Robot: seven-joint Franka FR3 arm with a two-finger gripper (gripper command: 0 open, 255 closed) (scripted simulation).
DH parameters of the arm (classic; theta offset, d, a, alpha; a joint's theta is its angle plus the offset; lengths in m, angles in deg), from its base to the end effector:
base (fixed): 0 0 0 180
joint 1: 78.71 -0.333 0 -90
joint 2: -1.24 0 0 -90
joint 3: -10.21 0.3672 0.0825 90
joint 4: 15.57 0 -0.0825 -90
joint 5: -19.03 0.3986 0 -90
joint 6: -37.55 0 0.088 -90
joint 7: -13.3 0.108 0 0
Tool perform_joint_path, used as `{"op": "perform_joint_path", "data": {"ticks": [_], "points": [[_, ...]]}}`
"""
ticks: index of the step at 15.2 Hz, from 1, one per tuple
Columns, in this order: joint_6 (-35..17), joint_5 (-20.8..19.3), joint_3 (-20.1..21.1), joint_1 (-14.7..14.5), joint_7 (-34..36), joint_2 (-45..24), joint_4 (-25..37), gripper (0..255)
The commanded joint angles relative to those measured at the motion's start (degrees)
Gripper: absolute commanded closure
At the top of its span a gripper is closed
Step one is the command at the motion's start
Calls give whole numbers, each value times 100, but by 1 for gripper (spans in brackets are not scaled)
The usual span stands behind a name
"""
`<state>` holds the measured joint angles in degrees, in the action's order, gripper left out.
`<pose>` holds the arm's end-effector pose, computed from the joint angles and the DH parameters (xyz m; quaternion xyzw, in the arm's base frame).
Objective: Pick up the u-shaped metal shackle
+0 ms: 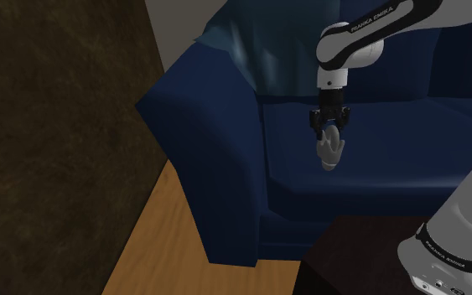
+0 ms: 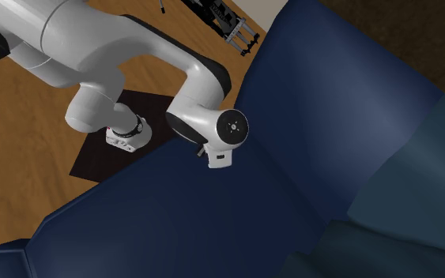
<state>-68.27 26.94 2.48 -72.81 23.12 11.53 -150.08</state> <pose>0.4314 -0.0945 0.4230 -0.9580 0.2256 0.1582 0.0794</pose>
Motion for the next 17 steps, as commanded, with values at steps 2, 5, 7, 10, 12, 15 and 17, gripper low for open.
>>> {"op": "perform_joint_path", "data": {"ticks": [2,5,7,10,12,15,17], "points": [[11,-1,4,-3,8,9,-20,255],[248,-22,7,0,51,115,115,255],[405,-33,9,2,79,179,211,255],[639,-48,12,3,119,264,364,255],[795,-56,14,4,144,315,472,255],[1027,-66,16,5,181,380,642,255],[1182,-71,18,5,205,417,762,255]]}}
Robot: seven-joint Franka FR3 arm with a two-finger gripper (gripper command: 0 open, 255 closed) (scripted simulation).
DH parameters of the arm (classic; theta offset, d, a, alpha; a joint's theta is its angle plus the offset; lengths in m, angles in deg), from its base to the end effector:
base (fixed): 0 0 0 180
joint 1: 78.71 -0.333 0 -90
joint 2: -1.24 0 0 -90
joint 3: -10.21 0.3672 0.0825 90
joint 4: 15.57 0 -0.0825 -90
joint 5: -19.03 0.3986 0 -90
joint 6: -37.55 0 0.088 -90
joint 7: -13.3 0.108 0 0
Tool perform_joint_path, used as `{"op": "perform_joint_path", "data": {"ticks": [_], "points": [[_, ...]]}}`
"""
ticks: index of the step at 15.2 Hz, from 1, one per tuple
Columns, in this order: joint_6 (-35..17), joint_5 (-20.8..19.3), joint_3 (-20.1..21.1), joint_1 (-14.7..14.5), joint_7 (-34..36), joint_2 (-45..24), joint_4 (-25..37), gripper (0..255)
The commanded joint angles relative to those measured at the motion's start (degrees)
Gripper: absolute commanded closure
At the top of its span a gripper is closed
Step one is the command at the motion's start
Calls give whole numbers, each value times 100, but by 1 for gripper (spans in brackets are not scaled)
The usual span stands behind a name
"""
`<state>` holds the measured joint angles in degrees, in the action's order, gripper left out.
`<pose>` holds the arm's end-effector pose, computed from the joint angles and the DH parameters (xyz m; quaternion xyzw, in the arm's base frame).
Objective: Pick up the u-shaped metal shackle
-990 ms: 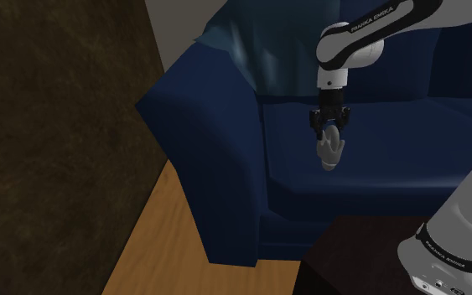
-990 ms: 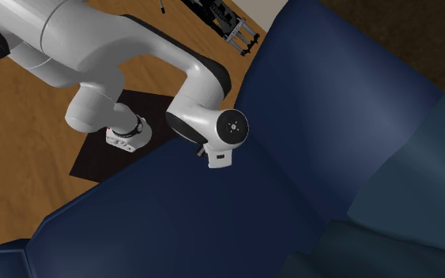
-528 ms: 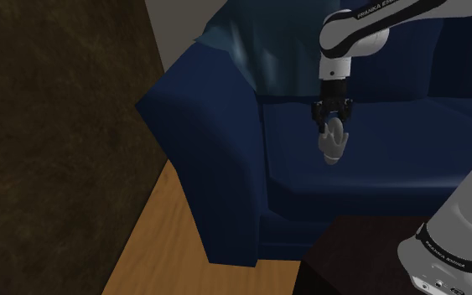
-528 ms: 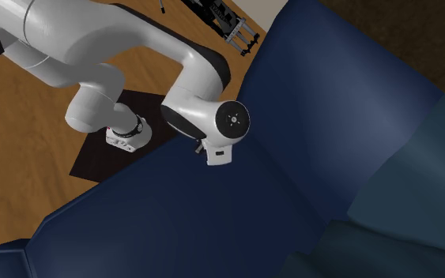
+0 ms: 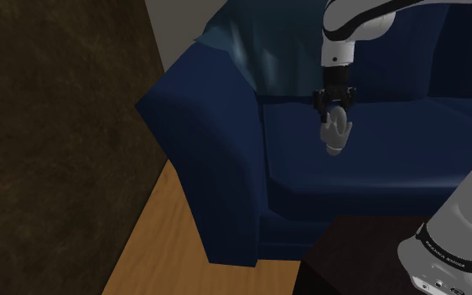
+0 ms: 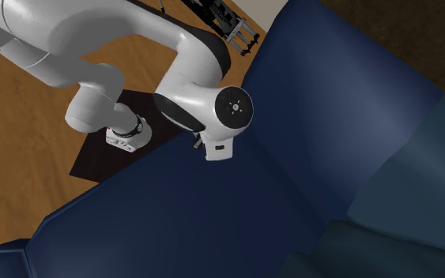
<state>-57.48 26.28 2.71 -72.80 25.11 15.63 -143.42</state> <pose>0.4273 -0.0925 0.4961 -0.9577 0.2255 0.1601 0.0792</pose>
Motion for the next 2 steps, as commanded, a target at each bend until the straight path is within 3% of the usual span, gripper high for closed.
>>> {"op": "perform_joint_path", "data": {"ticks": [1,2], "points": [[115,-6,-5,4,8,12,104,255],[115,-5,-5,4,8,11,105,255]]}}
